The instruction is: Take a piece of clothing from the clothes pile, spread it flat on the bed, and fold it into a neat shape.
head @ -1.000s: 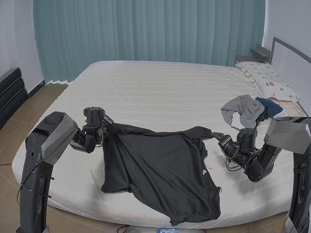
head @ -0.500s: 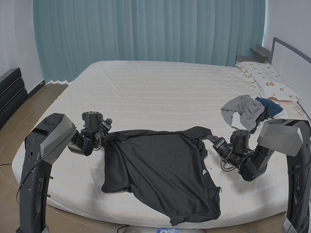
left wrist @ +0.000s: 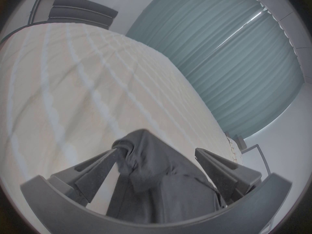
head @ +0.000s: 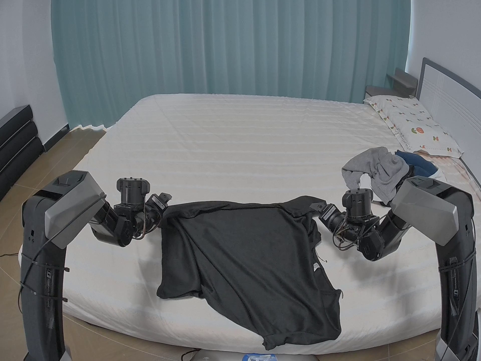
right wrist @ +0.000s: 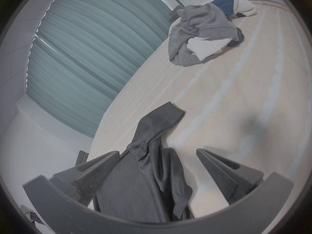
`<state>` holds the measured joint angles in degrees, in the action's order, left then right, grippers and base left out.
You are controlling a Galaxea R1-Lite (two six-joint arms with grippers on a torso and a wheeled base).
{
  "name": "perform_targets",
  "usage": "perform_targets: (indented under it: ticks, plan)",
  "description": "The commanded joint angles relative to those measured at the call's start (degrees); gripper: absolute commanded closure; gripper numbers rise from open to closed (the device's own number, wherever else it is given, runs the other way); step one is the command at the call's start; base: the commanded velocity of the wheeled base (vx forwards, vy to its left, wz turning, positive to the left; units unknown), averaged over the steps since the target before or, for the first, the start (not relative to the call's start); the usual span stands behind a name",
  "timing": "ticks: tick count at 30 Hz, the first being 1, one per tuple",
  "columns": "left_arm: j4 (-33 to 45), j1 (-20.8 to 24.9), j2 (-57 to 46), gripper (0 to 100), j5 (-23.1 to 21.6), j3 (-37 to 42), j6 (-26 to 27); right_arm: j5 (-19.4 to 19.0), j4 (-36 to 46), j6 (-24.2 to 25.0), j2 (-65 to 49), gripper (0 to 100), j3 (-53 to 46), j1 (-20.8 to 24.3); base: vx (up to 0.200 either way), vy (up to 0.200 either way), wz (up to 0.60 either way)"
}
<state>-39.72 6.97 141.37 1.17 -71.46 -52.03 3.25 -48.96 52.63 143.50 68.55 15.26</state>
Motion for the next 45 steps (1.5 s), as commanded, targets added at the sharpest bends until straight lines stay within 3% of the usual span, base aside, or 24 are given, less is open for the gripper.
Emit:
perform_targets:
  ticks: [1,10,11,17,22,29,39,40,45]
  plan:
    - [-0.71,0.23,-8.31,0,-2.4,10.29,-0.09,0.44,6.95,-1.03,7.5,0,11.96,-0.94,0.0,0.0,0.0]
    - [-10.82,1.73,-11.03,0,-2.84,24.09,-2.11,0.44,11.25,-0.95,12.42,0,21.01,-1.02,0.0,0.0,0.0]
    - [-11.96,2.08,-11.12,0,-2.93,25.32,-2.2,0.52,11.25,-0.77,12.6,100,22.16,-1.11,0.0,0.0,0.0]
    - [-17.24,3.31,-11.3,0,-2.93,29.19,-6.15,0.61,11.43,-0.68,12.51,100,27.69,-3.4,0.0,0.0,0.0]
    - [-17.68,3.31,-11.38,0,-2.93,30.24,-6.24,0.61,11.78,-1.47,12.25,100,30.94,-4.72,0.0,0.0,0.0]
    - [-20.93,4.36,-10.68,0,-2.93,32.61,-6.15,0.7,14.06,-3.67,11.63,100,45.62,-6.3,0.0,0.0,0.0]
    - [-22.07,5.24,-10.24,0,-2.84,33.4,-6.07,1.05,13.54,-8.24,14.18,100,46.04,-6.03,0.0,0.0,0.0]
    - [-22.07,5.24,-10.24,0,-2.84,33.49,-6.07,1.14,13.63,-8.24,14.36,0,46.04,-6.03,0.0,0.0,0.0]
    - [-22.07,5.24,-10.33,0,-2.84,33.67,-6.07,1.14,14.06,-8.33,15.94,0,44.48,-5.86,0.0,0.0,0.0]
